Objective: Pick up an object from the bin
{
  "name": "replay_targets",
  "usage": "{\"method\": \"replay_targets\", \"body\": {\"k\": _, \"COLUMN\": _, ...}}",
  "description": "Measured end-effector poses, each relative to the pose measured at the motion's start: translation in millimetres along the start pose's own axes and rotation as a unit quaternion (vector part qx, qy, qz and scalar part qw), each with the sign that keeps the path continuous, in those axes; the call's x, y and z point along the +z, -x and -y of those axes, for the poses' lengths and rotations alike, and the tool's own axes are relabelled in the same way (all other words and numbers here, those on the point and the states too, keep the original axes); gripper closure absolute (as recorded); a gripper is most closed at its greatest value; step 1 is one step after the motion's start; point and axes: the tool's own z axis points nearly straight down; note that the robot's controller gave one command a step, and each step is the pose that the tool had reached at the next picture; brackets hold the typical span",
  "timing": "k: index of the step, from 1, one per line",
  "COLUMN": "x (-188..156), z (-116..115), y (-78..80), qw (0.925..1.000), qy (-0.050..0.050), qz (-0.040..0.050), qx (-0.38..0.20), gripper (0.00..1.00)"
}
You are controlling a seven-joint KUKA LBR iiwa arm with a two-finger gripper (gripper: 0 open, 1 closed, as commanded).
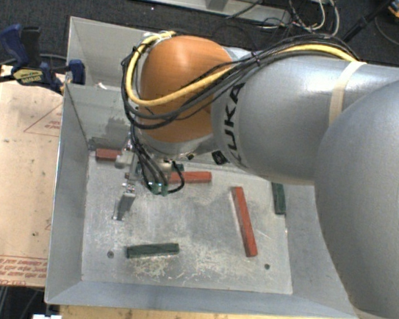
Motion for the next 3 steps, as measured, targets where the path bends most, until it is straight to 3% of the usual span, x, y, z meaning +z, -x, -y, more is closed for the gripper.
{"method": "replay_targets", "body": {"k": 1, "x": -5, "z": 1, "y": 2.0, "qw": 1.0000, "qy": 0.001, "qz": 0.0039, "qx": 0.002, "gripper": 0.00}}
{"method": "replay_targets", "body": {"k": 2, "x": 25, "z": 11, "y": -8.1, "qw": 0.9989, "qy": 0.001, "qz": 0.0061, "qx": -0.047, "gripper": 0.00}}
{"method": "replay_targets", "body": {"k": 3, "x": 104, "z": 37, "y": -34.9, "qw": 0.9964, "qy": 0.006, "qz": 0.0101, "qx": -0.084, "gripper": 1.00}}
